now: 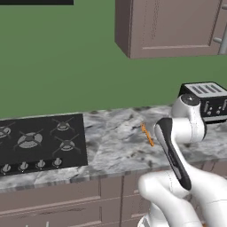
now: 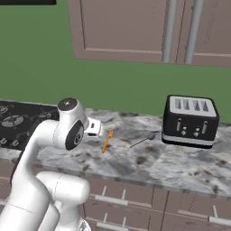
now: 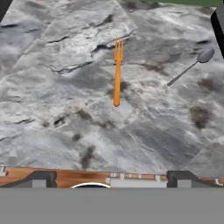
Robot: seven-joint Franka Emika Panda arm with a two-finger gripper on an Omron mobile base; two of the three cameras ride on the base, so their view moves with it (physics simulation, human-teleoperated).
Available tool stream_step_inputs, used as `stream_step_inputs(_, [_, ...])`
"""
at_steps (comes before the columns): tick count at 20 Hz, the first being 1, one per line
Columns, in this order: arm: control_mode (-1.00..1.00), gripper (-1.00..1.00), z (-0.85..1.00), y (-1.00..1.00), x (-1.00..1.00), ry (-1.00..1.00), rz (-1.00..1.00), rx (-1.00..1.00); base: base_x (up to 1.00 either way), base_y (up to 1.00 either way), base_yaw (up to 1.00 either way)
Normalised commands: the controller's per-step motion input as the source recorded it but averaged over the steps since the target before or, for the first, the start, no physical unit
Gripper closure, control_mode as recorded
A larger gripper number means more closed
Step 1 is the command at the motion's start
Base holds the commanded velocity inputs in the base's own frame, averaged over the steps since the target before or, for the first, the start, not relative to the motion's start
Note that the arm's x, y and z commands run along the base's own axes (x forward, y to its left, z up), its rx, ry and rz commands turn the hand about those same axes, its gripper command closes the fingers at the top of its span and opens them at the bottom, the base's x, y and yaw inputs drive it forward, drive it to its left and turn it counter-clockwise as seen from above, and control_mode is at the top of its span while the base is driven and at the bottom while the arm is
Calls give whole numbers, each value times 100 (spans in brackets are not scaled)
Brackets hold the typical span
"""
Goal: Organize the utensils by type. Pick up the wooden spoons from the counter and place them in the open cabinet. Then pick up the metallic utensils from the counter and place them in the open drawer.
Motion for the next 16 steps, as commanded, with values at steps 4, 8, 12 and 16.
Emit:
stream_step_inputs(4, [-100, -100, -42, -3, 67, 10, 0, 3, 0, 0, 0])
stream_step_inputs(8, [-100, -100, -34, 0, 84, 10, 0, 0, 0, 0, 0])
stream_step_inputs(12, [-100, -100, -29, 0, 90, 11, 0, 0, 0, 0, 0])
stream_step_inputs(16, [-100, -100, -26, 0, 91, 10, 0, 0, 0, 0, 0])
